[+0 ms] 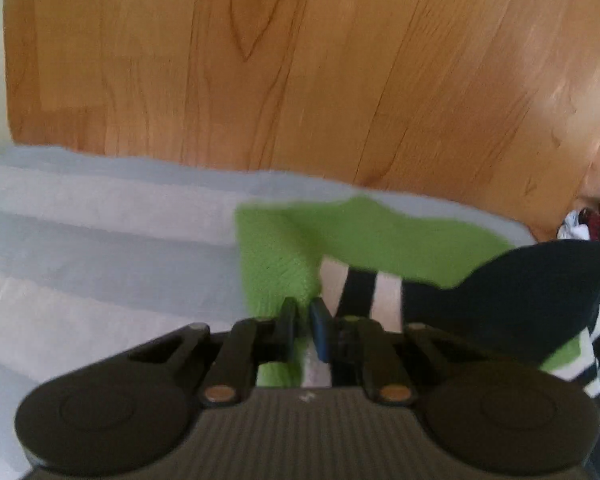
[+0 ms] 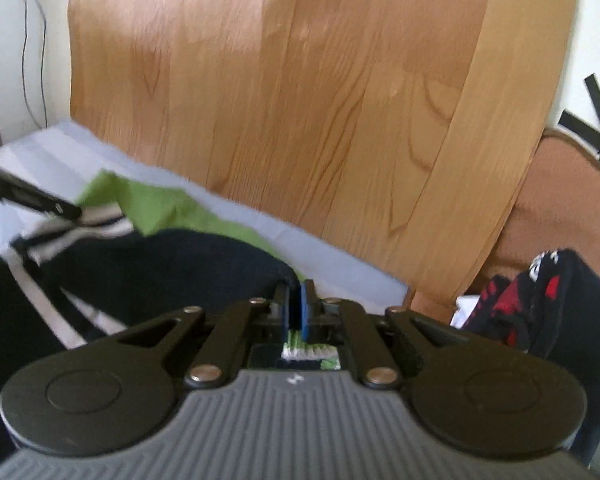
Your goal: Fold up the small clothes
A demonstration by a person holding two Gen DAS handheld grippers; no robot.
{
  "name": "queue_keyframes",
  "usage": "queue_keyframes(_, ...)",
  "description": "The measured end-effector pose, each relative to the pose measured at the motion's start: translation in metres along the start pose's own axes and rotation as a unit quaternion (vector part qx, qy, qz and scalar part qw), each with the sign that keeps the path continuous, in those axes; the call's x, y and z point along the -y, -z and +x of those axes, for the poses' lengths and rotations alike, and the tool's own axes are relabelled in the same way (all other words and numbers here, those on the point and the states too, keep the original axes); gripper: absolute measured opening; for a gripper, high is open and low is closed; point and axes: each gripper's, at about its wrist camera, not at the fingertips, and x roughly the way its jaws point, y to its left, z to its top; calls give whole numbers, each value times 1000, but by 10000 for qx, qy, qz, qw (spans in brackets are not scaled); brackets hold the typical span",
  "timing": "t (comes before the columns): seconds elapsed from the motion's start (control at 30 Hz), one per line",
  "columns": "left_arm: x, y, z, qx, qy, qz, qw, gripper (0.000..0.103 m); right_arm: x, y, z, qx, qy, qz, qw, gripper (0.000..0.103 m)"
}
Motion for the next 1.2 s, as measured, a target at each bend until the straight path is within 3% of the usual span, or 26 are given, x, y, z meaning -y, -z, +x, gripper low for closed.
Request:
queue_keyframes(0.1,-22,2,-28,723,305,-514,9956,8,9,-11,-16,470,-217,330,9981,8)
queue_keyframes(0.2,-56,14,-44,1191,576,-1354,9819,8,18,-11,-5,535,-530,804,9939,8)
queue_keyframes(0.27,-71,23,-37,1161,567,-1728,9765,9,15,-3,27,44,-632,963,9933,9)
queue_keyframes(0.37,-80,36,-8,708,166,-1861,9798,13,5,22,80,-887,-441,958,9905,18)
queue_keyframes(0.43,-86,38,-6,738,185,-1851,9798,16,10,31,85,-807,-255,1121,9901,28)
queue_keyframes(0.57,-89,32,-31,1102,153,-2147,9703,20,34,36,55,-387,-238,1824,9822,29)
queue_keyframes(0.7,-63,24,-48,1374,699,-1722,9729,24,50,50,5,-18,-208,2204,9752,30)
queue_keyframes(0.83,-22,28,-40,1154,1166,-879,9825,35,65,84,-42,213,-19,2567,9663,30)
queue_keyframes(0.93,-1,34,-24,859,994,-347,9907,37,77,117,-74,278,193,3066,9512,31)
queue_keyframes(1.03,1,40,1,263,661,-265,9971,32,82,150,-104,395,287,3731,9265,31)
queue_keyframes(1.2,3,47,-1,392,523,-33,9979,30,79,190,-141,554,920,4064,9074,33)
